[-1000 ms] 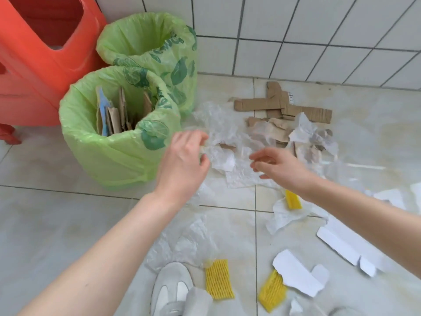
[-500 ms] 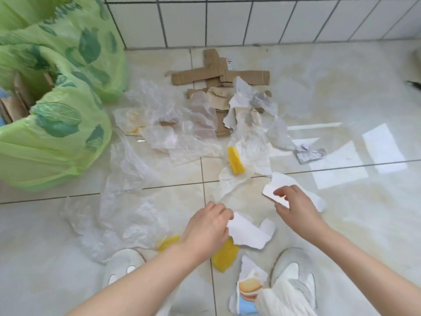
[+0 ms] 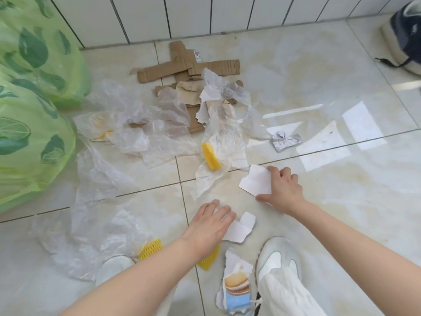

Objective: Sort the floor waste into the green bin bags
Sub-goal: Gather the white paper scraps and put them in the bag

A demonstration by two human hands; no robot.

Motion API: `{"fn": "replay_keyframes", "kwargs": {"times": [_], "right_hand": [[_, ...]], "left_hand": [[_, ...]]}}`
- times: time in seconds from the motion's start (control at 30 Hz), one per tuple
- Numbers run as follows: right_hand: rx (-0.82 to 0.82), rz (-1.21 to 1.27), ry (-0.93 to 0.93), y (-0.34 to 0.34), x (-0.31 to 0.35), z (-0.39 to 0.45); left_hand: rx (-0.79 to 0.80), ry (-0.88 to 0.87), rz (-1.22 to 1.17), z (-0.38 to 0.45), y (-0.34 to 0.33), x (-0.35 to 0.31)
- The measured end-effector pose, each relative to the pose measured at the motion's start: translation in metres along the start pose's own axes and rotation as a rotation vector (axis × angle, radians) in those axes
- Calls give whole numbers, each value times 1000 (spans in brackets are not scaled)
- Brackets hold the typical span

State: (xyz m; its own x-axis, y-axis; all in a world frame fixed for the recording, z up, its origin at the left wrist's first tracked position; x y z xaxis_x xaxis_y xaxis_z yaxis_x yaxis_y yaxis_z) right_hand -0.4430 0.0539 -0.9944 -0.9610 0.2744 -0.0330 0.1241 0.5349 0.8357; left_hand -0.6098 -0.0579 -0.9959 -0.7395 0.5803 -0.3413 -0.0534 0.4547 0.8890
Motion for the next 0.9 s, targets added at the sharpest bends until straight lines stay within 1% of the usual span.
{"fn": "replay_keyframes", "kwargs": {"times": [0.07, 0.13, 0.23, 0.3, 0.4, 0.47, 0.5, 0.57, 0.63, 0.67, 0.73, 0.8, 0.83, 0.9], "right_hand": [[-13, 34, -2, 0, 0, -2], [-70, 50, 20, 2, 2, -7], [-145, 29, 52, 2, 4, -13], [-89, 77, 47, -5, 5, -15], [73, 338, -5, -15, 6, -17], [131, 490, -48, -16, 5, -20], [155, 539, -60, -16, 4, -23], [183, 562, -51, -16, 3, -30], [192, 557, -18, -14, 2, -37], [197, 573, -9, -13, 0, -42], [206, 639, -20, -11, -7, -49], [219, 719, -58, -10, -16, -58], [232, 747, -75, -12, -21, -63], [263, 753, -93, -20, -29, -72]], "left_hand": [[-33, 16, 8, -2, -3, 2], [-92, 47, -31, -6, 0, 4], [-114, 80, -8, -11, 7, 4], [-101, 94, -17, -15, 8, 4], [-96, 149, -67, -19, 10, 9], [-101, 211, -143, -23, 13, 13], [-118, 244, -190, -26, 17, 14], [-215, 316, -335, -32, 22, 16], [-299, 411, -623, -36, 19, 16], [-312, 461, -784, -37, 12, 14], [-276, 545, -1031, -40, -4, 6], [-183, 603, -1177, -44, -20, -2], [-127, 613, -1227, -47, -27, -7], [-33, 611, -1232, -50, -35, -14]]}}
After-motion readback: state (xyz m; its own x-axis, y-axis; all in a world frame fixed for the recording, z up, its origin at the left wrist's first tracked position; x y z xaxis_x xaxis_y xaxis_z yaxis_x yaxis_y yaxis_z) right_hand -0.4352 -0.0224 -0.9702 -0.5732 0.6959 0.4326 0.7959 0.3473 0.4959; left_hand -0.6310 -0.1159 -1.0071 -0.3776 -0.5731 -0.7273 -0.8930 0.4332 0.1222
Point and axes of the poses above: each hand's wrist, its own z-axis towards the middle knuckle, its own y-axis out of the back of the hand, x = y × z, the point moved 8 cm from there along z, towards the middle knuckle, and after that the axes turned 13 degrees about -y, right-handed, at the moved point
